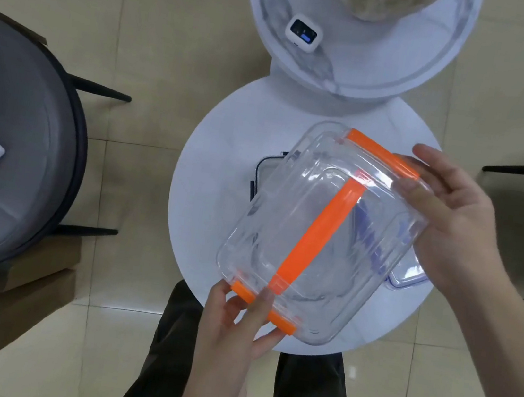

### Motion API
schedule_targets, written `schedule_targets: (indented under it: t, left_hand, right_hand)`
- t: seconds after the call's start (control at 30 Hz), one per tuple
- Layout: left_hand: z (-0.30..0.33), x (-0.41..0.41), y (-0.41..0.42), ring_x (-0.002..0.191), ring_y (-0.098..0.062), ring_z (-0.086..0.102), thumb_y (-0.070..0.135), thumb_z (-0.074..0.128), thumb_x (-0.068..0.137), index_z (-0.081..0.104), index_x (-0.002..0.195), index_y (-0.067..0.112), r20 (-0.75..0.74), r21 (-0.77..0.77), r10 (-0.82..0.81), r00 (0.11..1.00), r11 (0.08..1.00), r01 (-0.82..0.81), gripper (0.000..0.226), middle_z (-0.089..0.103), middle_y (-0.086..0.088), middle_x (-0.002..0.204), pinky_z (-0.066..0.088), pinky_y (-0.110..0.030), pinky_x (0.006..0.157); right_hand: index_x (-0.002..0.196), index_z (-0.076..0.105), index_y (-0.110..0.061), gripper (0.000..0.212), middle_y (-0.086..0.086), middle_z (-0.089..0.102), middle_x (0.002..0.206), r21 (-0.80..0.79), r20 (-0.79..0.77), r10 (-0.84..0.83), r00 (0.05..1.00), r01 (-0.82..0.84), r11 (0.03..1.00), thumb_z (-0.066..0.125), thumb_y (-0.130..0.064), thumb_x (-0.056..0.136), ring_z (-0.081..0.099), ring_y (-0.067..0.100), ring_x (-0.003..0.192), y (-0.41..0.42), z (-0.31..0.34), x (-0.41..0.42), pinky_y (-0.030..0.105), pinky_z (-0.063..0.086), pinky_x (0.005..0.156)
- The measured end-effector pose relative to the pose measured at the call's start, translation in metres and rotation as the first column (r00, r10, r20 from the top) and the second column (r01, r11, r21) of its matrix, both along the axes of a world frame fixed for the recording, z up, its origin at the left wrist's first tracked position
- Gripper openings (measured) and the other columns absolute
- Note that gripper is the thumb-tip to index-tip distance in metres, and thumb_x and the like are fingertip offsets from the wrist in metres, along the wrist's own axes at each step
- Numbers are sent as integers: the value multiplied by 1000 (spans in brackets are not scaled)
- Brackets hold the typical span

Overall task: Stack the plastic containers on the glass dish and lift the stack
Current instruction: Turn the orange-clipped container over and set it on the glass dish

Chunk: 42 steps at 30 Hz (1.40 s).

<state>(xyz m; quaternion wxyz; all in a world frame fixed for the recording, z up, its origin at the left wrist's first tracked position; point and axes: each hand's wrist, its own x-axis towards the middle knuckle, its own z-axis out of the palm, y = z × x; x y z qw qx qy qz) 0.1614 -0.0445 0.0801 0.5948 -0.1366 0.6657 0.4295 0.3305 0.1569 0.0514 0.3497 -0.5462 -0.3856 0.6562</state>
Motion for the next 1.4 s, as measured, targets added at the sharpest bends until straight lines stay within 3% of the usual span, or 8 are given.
schedule_targets:
  t: [0.17, 0.53, 0.83, 1.03, 1.17, 1.27, 1.4]
  left_hand:
    - [-5, 8, 0, 110, -43, 70, 44, 82, 57, 58, 127, 14, -3, 0, -1, 1000, 1000, 1, 79, 70, -21, 124, 59, -57, 90]
    - [-16, 11, 0, 111, -29, 72, 49, 80, 61, 60, 125, 22, -61, 8, -118, 991, 993, 118, 72, 74, -6, 120, 63, -48, 85]
    - [-21, 7, 2, 107, -27, 74, 49, 78, 63, 57, 124, 23, -95, -41, -280, 955, 960, 277, 70, 74, -6, 119, 60, -47, 92]
    - [-19, 8, 2, 105, -24, 73, 57, 76, 56, 60, 119, 22, -150, -87, -342, 928, 939, 332, 73, 75, -2, 113, 60, -48, 94]
    - [-17, 5, 2, 101, -23, 74, 60, 78, 52, 63, 115, 20, -170, -117, -344, 923, 937, 328, 76, 76, 0, 110, 60, -46, 94]
    - [-16, 1, 3, 106, -21, 73, 62, 80, 46, 59, 120, 25, -153, -138, -355, 922, 932, 336, 86, 72, 2, 119, 59, -46, 95]
    - [-12, -15, 5, 112, -21, 70, 64, 87, 44, 53, 127, 31, -166, -146, -409, 897, 910, 388, 96, 67, 7, 128, 57, -49, 98]
  right_hand:
    - [112, 69, -20, 35, -1, 77, 107, 20, 26, 44, 999, -45, 999, 68, -1, 83, 67, 20, 109, 9, -5, -1, 29, 50, 98]
    - [109, 72, -27, 30, 0, 76, 115, 19, 85, 45, 995, -47, 999, 67, -7, 86, 66, 23, 115, 5, -30, 7, 36, 47, 104]
    - [115, 66, -27, 30, -2, 73, 118, 45, 138, 91, 986, -98, 994, 65, -10, 91, 65, 18, 117, 2, -35, 13, 28, 48, 101]
    - [116, 66, -25, 31, 15, 66, 129, 20, 162, 38, 986, -41, 999, 68, -17, 87, 62, 29, 121, -5, -35, 11, 46, 44, 109]
    - [119, 66, -26, 34, 12, 66, 129, 14, 215, 13, 976, -17, 1000, 70, -26, 85, 63, 25, 119, -8, -32, 10, 40, 47, 106]
    - [127, 61, -21, 39, 9, 67, 127, 20, 267, -11, 964, 6, 1000, 70, -28, 89, 65, 19, 117, -11, -31, 9, 33, 48, 104]
    - [132, 56, -14, 43, -6, 72, 111, -8, 294, -93, 951, 100, 995, 67, -26, 92, 70, 2, 102, -16, -26, 8, 18, 51, 95]
